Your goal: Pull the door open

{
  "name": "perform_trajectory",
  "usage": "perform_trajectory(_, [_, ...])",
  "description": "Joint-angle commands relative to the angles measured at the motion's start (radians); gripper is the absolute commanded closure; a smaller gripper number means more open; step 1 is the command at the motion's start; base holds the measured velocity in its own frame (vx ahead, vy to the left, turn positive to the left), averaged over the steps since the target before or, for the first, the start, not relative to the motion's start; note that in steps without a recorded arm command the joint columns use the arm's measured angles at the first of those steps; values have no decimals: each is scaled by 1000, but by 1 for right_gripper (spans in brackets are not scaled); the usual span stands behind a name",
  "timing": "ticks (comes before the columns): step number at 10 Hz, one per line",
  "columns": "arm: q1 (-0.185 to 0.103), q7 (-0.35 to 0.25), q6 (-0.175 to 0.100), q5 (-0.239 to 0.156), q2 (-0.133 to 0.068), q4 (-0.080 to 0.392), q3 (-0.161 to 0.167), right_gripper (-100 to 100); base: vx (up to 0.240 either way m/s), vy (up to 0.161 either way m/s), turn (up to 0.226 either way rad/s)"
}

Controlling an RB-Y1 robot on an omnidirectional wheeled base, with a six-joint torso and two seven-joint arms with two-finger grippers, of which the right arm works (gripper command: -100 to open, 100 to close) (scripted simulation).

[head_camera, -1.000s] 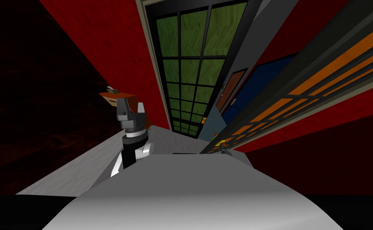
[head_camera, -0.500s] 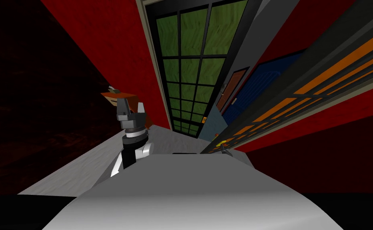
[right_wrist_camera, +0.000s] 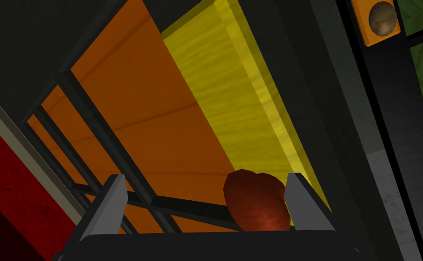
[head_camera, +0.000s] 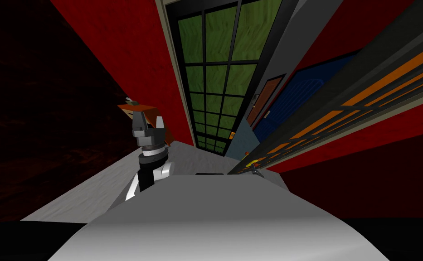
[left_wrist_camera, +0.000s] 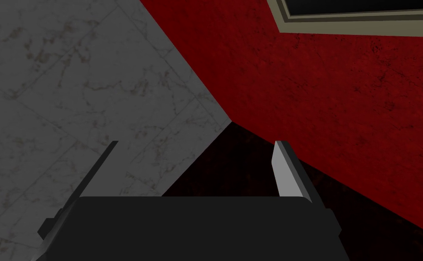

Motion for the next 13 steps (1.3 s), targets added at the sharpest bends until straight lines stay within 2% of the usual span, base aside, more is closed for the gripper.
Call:
perform_trajectory(1, [-12, -27, -14, -25, -32, 11, -23, 100, -12, 2, -2])
perform_trajectory(2, [-12, -27, -14, -25, -32, 11, -23, 100, -12, 19, -3])
perform_trajectory(4, [-5, -69, -16, -48, -38, 7, -9, 100, -9, -6, 34])
perform_trajectory(12, [-2, -90, -17, -60, -40, 15, -2, 100, -4, 0, 7])
perform_trajectory(13, [-2, -90, -17, -60, -40, 5, -2, 100, 5, -6, -9])
